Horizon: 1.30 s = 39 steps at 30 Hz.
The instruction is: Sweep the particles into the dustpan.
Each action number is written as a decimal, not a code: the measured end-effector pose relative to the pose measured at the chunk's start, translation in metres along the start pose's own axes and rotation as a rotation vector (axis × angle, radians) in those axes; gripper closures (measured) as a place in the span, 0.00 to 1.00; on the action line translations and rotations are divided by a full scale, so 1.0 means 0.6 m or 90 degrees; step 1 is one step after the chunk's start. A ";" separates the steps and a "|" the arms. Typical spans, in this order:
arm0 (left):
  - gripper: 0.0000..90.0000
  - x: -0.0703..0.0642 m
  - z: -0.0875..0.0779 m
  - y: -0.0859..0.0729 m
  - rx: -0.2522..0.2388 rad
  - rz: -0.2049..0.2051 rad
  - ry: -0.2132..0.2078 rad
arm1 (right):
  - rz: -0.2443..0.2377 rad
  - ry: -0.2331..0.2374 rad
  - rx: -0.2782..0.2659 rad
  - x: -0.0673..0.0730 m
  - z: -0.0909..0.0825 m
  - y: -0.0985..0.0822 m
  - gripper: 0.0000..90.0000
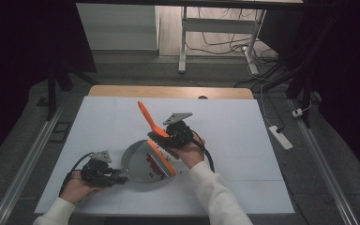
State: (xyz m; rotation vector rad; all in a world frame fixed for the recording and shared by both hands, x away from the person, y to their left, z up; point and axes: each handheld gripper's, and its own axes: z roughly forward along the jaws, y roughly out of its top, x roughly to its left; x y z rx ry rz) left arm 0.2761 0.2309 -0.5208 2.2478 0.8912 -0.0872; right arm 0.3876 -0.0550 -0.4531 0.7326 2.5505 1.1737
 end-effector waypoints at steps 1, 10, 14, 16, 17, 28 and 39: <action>0.68 0.000 0.000 0.000 0.000 0.000 0.000 | 0.006 -0.008 -0.001 -0.007 -0.002 -0.001 0.78; 0.68 0.000 0.000 0.000 0.000 0.000 0.000 | 0.057 -0.078 0.021 -0.065 -0.010 -0.018 0.78; 0.68 0.000 0.000 0.000 0.000 -0.001 0.000 | 0.069 -0.103 0.032 -0.085 -0.006 -0.024 0.78; 0.68 -0.001 0.000 -0.001 -0.001 -0.001 0.000 | 0.081 -0.103 0.032 -0.091 -0.005 -0.028 0.78; 0.68 -0.001 0.000 0.000 -0.001 0.000 0.000 | 0.082 -0.104 0.033 -0.092 -0.004 -0.030 0.78; 0.68 -0.001 0.001 0.000 0.000 0.000 0.000 | 0.069 -0.122 0.060 -0.102 0.011 -0.031 0.78; 0.68 -0.001 0.000 0.000 0.001 0.001 0.000 | 0.061 -0.103 0.082 -0.105 0.046 -0.021 0.78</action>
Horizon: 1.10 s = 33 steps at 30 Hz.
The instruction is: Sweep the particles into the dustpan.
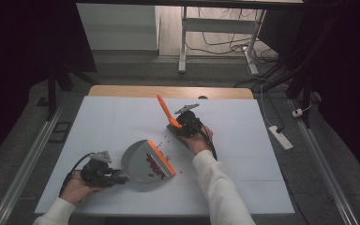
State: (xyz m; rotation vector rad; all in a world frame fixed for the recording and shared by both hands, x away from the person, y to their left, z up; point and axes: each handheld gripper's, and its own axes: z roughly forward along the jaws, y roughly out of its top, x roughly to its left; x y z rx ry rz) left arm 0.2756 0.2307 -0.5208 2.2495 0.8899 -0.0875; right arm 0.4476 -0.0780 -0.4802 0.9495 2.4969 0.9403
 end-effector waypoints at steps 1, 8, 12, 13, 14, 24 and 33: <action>0.68 0.000 0.000 0.000 0.000 0.000 0.000 | -0.004 0.002 0.001 0.003 0.002 0.001 0.78; 0.68 0.000 0.000 0.000 0.000 -0.001 0.000 | -0.036 0.017 0.018 0.028 0.011 0.008 0.78; 0.68 0.000 0.000 0.000 0.000 -0.001 0.000 | -0.052 0.023 0.026 0.039 0.011 0.009 0.78; 0.68 0.000 0.000 0.000 0.000 -0.001 0.000 | -0.055 0.024 0.028 0.042 0.010 0.009 0.78; 0.68 0.000 0.000 0.000 0.000 -0.001 0.000 | -0.059 0.028 0.030 0.046 0.009 0.009 0.78; 0.68 0.000 0.000 0.000 0.000 -0.001 0.001 | -0.100 0.107 0.031 0.121 -0.008 -0.001 0.78; 0.68 -0.002 0.001 0.000 -0.001 -0.002 0.003 | -0.099 0.178 -0.030 0.150 -0.038 0.000 0.78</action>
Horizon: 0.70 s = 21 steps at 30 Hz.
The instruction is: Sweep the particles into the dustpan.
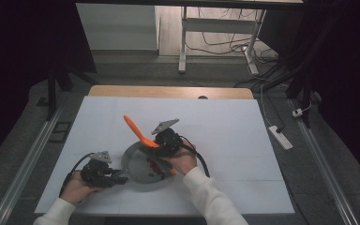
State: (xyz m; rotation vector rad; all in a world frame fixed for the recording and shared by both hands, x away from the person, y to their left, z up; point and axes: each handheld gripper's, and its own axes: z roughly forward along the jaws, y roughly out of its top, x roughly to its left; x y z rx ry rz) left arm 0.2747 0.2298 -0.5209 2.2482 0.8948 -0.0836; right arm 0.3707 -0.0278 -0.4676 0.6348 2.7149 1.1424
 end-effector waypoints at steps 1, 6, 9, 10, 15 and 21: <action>0.68 0.000 0.000 0.000 -0.001 -0.002 0.000 | 0.004 -0.012 -0.010 -0.005 -0.007 0.001 0.78; 0.68 0.000 0.000 -0.001 0.000 0.000 0.001 | 0.046 -0.071 -0.037 -0.048 -0.045 -0.001 0.78; 0.68 0.000 0.000 -0.001 0.001 0.002 0.001 | 0.058 -0.117 -0.032 -0.073 -0.060 -0.005 0.78; 0.68 0.000 0.000 0.000 0.001 0.002 0.000 | 0.065 -0.125 -0.032 -0.082 -0.063 -0.006 0.78; 0.68 0.001 0.001 -0.001 0.003 0.004 0.001 | 0.101 -0.156 -0.015 -0.122 -0.062 -0.022 0.78; 0.68 0.000 0.001 -0.001 0.002 0.003 0.000 | 0.111 -0.185 0.002 -0.139 -0.060 -0.032 0.78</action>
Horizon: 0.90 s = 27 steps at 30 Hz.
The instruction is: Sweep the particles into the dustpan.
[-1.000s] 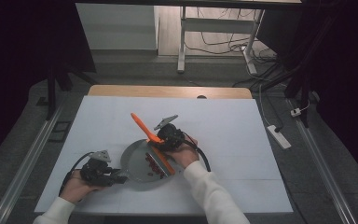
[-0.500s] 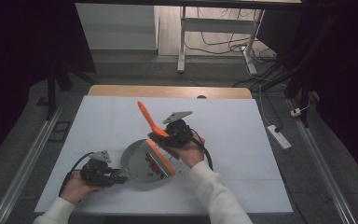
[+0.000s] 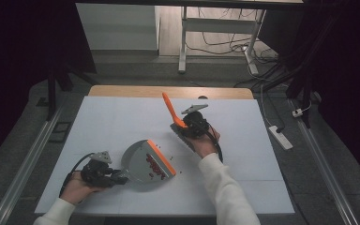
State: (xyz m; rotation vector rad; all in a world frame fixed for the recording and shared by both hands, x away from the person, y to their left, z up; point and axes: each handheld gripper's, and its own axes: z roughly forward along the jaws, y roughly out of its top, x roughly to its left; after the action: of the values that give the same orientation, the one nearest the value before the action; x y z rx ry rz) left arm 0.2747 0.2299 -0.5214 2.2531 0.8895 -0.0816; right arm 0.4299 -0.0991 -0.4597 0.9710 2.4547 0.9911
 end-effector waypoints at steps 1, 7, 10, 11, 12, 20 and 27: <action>0.68 0.000 0.000 0.000 0.001 0.001 0.000 | 0.005 -0.003 -0.003 -0.001 -0.002 0.000 0.78; 0.68 0.000 0.001 0.000 0.002 0.002 0.000 | 0.020 -0.028 -0.015 -0.020 -0.015 0.000 0.78; 0.68 -0.001 0.001 0.000 0.005 0.003 0.002 | 0.026 -0.029 -0.009 -0.027 -0.014 -0.004 0.78; 0.68 -0.001 0.002 0.000 0.005 0.002 0.002 | 0.034 -0.020 -0.009 -0.026 -0.012 -0.005 0.78; 0.68 -0.001 0.002 0.000 0.005 0.002 0.002 | 0.035 -0.010 -0.005 -0.025 -0.010 -0.006 0.78; 0.68 -0.002 0.002 0.000 0.003 0.001 0.004 | -0.019 0.049 0.039 0.037 0.033 0.003 0.78; 0.68 -0.002 0.001 0.000 0.004 0.003 0.003 | -0.045 0.068 0.055 0.073 0.059 0.011 0.78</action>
State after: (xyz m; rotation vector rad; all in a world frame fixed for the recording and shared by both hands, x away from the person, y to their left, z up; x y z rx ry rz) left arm 0.2741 0.2286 -0.5216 2.2621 0.8870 -0.0760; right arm 0.4197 -0.0475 -0.4819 0.8716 2.6206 0.9436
